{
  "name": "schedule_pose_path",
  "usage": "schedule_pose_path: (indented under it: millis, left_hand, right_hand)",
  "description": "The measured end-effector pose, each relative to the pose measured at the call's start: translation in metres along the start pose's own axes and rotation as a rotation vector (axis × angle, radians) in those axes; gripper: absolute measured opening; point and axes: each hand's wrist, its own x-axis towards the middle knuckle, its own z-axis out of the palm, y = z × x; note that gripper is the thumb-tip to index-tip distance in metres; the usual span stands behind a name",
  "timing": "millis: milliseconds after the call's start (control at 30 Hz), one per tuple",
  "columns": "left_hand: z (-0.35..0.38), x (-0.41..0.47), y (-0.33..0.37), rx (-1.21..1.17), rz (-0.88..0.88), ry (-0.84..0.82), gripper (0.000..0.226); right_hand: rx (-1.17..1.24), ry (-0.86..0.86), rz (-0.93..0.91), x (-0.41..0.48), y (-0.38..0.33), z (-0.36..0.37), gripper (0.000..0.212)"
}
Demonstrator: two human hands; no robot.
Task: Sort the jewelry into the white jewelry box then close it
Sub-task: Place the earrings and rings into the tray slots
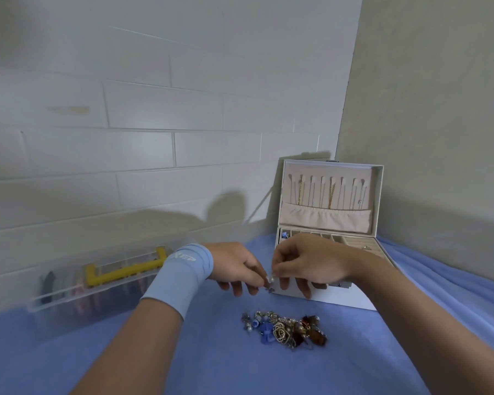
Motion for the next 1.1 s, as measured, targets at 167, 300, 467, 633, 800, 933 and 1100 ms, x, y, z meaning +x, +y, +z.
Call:
schedule_pose_path:
  millis: [167,300,467,633,800,933,1100]
  left_hand:
    - [0.002,-0.002,0.001,-0.318,0.099,0.084,0.02]
    - [0.005,-0.001,0.01,-0.469,0.167,0.208,0.024]
    - [0.008,0.003,0.022,-0.586,0.174,0.281,0.028]
    - [0.002,0.006,0.028,-0.571,0.224,0.24,0.025]
    - [-0.009,0.021,0.031,-0.541,0.235,0.212,0.023]
    - [-0.019,0.04,0.031,-0.551,0.227,0.214,0.02]
    - [-0.029,0.068,0.036,-0.611,0.23,0.319,0.023]
  right_hand:
    - [0.116,0.099,-0.025,0.002,0.002,-0.005,0.019]
    - [0.19,0.204,-0.046,0.003,0.007,-0.01,0.019]
    - [0.293,0.285,-0.103,0.002,0.011,-0.019,0.015]
    - [0.545,0.286,-0.2,-0.001,0.019,-0.029,0.018]
    - [0.559,0.292,-0.223,0.003,0.029,-0.038,0.018]
    - [0.592,0.389,-0.185,0.006,0.037,-0.045,0.008]
    - [0.659,0.566,-0.116,0.007,0.047,-0.055,0.012]
